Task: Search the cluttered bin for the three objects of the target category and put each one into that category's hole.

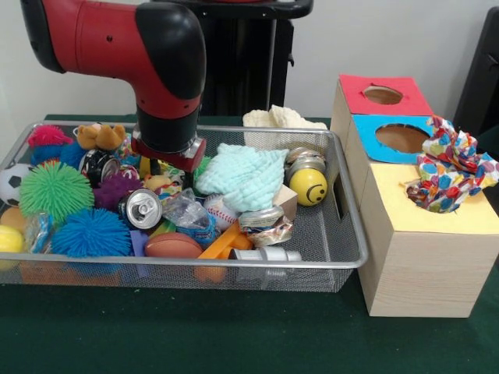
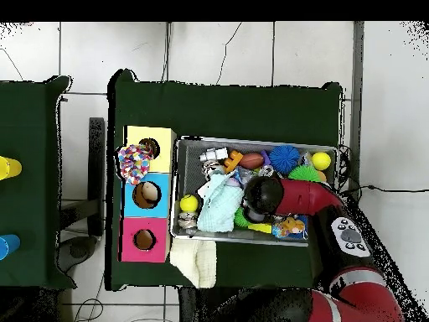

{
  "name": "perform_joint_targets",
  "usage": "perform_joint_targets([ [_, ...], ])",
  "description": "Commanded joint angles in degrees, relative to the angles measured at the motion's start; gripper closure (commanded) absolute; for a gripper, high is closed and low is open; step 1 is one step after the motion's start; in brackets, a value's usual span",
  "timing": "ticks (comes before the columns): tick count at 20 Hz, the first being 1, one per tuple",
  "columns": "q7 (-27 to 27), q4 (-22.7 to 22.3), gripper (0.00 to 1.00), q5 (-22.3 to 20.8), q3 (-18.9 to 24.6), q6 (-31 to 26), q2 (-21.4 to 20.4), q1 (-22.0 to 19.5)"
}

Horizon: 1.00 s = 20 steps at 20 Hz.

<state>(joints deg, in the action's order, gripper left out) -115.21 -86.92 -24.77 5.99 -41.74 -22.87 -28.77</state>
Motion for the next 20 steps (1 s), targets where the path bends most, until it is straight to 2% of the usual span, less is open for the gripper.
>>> perform_joint_targets([
  [1,-2.97,6.31,0.00,-4.13,0.50,10.79,5.58,0.57],
  [6,-4.55,9.00,0.00,-3.37,0.46,12.78,8.85,1.35],
  [10,-6.61,9.25,0.00,-2.52,0.06,15.03,9.82,2.20],
  [20,-4.46,11.71,0.00,-1.96,0.68,14.87,11.80,2.06],
])
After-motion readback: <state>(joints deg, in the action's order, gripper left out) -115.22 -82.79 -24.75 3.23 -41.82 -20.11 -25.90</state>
